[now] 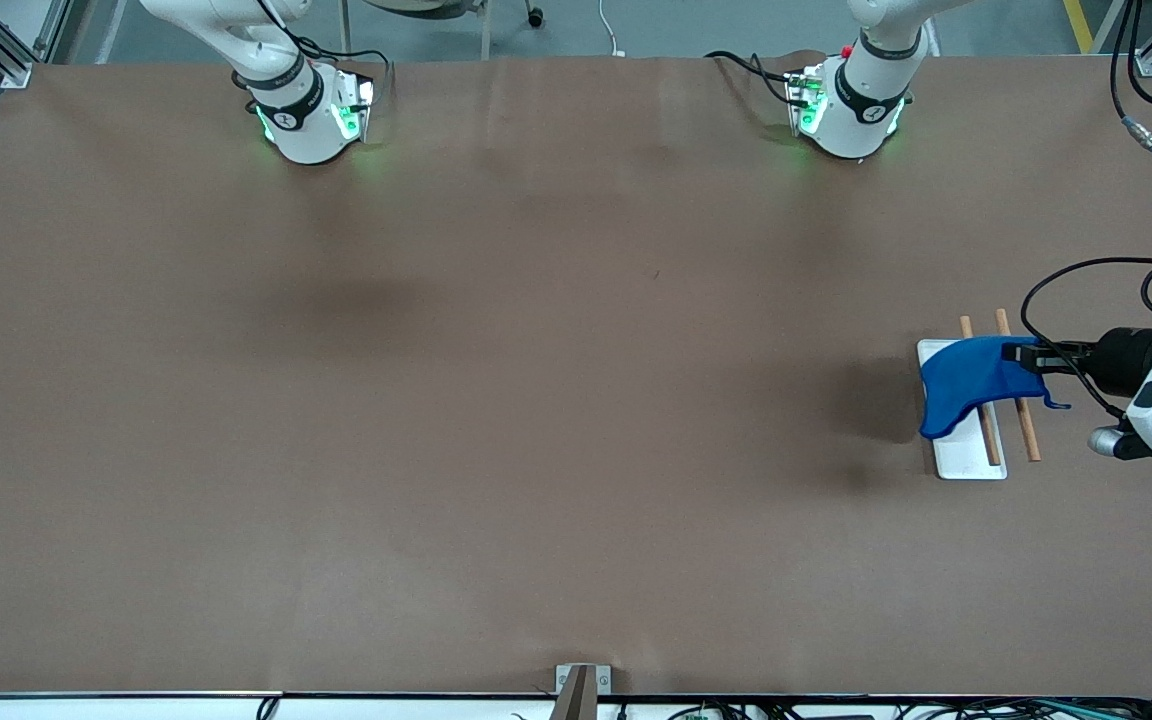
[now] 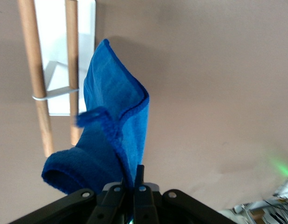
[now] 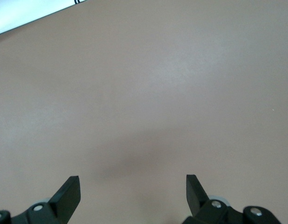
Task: Right arm passes towel to left arm to hang
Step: 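Drape the towel over the wooden dowels with the left gripper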
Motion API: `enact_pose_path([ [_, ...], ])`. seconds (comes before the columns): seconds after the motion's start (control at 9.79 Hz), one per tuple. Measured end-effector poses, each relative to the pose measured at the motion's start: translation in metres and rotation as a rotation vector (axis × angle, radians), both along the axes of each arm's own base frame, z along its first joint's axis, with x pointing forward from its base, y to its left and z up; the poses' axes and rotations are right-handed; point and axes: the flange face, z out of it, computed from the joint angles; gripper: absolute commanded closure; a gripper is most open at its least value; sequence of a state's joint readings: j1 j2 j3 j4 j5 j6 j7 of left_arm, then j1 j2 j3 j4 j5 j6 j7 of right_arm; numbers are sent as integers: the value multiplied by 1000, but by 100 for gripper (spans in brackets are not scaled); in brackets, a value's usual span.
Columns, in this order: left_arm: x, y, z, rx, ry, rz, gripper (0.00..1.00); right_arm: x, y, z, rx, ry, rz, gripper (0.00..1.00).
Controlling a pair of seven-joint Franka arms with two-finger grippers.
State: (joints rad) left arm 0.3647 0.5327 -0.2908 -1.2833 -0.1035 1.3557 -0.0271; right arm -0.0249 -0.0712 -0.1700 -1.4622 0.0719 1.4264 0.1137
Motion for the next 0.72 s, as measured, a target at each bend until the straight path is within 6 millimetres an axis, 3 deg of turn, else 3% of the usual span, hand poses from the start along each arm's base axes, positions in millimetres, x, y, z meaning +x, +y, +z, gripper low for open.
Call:
enact_pose_path([
  [0.41, 5, 27, -14, 44, -22, 34, 100, 31, 2, -35, -55, 69, 50, 0],
  [0.72, 5, 52, -23, 50, -28, 71, 100, 29, 8, -21, -87, 49, 75, 0],
])
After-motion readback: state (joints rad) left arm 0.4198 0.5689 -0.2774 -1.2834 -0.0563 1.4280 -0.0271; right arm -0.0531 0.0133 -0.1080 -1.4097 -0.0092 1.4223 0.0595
